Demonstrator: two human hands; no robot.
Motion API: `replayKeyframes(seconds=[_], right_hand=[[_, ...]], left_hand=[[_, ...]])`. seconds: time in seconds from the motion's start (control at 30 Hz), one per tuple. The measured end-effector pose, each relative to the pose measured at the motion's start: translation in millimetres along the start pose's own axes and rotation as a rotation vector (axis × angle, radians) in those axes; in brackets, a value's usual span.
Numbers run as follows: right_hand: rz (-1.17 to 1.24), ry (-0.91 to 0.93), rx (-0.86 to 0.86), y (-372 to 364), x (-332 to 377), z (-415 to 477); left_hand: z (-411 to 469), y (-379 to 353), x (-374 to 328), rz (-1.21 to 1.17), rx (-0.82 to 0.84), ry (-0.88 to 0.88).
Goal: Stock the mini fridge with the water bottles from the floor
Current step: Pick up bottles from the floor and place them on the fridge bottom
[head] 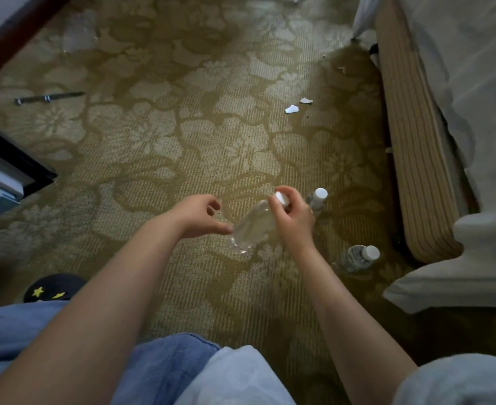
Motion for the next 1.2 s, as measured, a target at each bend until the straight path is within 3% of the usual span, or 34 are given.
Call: replayKeyframes(seconds=[0.17, 0.3, 0.5, 0.6, 0.7, 0.77, 0.9, 1.0, 1.2], right_hand=[[0.248, 0.144, 0.203, -16.4, 59.9, 2.0], [0.484, 0.067, 0.264, -18.6, 75.4, -0.4], [0.497, -0.024, 0.281, -7.7, 50.7, 13.3], [0.343, -0.070, 0.060, 9.2, 21.7, 39.0], [-0.016, -0.123, -0.130, 19.6, -15.4, 65.2], [-0.255, -0.172, -0.135, 20.1, -39.6, 80.8], [-0.688, -0.370, 0.025, 18.8, -77.3, 95.4], [-0.740, -0.455, 0.085, 21.3, -94.6, 98.7], [-0.551, -0.390, 0.041, 22.1, -102.8, 109.5]], left_hand=[[-8.1, -2.3, 5.2, -0.060, 0.090, 0.008], [-11.9, 2.8, 4.8, -0.185, 0.057, -0.073], [-3.5, -6.3, 1.6, -0.078, -0.078, -0.054], [-1.7, 1.8, 5.8, -0.031, -0.134, -0.020], [-2.2, 16.4, 6.6, -0.024, -0.190, -0.008], [-1.5, 23.3, 6.5, -0.018, -0.210, -0.001], [-0.5, 23.1, 4.6, 0.025, -0.181, 0.006], [0.1, 16.4, 4.5, 0.054, -0.155, 0.009], [5.5, 6.8, 8.9, 0.063, -0.142, 0.007]])
Point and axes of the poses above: each hand's wrist, its own z-axis towards the middle knuckle, its own y-axis out of the back of the hand, x = y × z, the point moved 3 cm from there along z, towards the middle knuckle, and after that the axes turned 8 degrees about x, right-handed, at the moved point
